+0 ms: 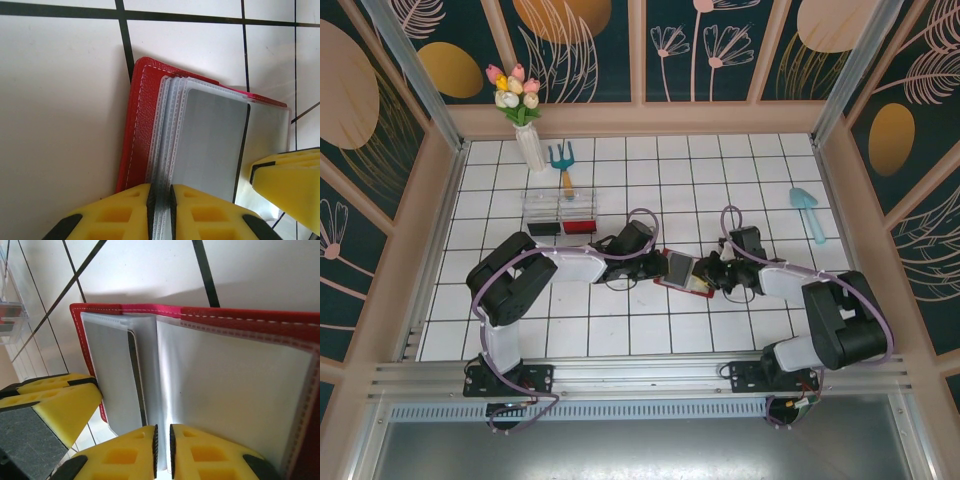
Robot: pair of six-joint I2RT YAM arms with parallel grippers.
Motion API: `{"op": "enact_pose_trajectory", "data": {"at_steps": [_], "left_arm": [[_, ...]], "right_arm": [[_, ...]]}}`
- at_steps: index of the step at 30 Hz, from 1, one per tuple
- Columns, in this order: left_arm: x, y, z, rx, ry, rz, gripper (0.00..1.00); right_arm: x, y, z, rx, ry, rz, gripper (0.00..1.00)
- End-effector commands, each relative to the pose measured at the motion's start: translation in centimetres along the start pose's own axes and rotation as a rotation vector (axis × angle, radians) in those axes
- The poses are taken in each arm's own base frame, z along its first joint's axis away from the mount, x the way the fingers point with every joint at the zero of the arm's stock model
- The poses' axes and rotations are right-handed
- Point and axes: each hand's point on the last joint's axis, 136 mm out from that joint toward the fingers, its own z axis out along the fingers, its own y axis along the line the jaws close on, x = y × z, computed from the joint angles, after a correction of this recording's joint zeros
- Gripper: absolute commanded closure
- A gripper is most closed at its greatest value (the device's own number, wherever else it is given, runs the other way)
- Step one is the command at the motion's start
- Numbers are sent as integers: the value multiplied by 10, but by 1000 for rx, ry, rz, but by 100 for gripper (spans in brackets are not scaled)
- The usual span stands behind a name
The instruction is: Take the credit cards out of the card holder
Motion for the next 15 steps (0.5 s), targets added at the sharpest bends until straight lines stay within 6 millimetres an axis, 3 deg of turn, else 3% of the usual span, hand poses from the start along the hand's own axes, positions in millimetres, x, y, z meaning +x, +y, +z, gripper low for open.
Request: {"op": "enact_pose_trajectory", "data": {"at_steps": [1, 15], "left_arm": [[11, 15, 4, -38, 26, -33, 81], [11, 12, 6, -26, 39, -36, 81]], "right_arm": [[2, 6, 4, -71, 28, 6, 82], [0, 9, 13, -118, 59, 2, 83]]}}
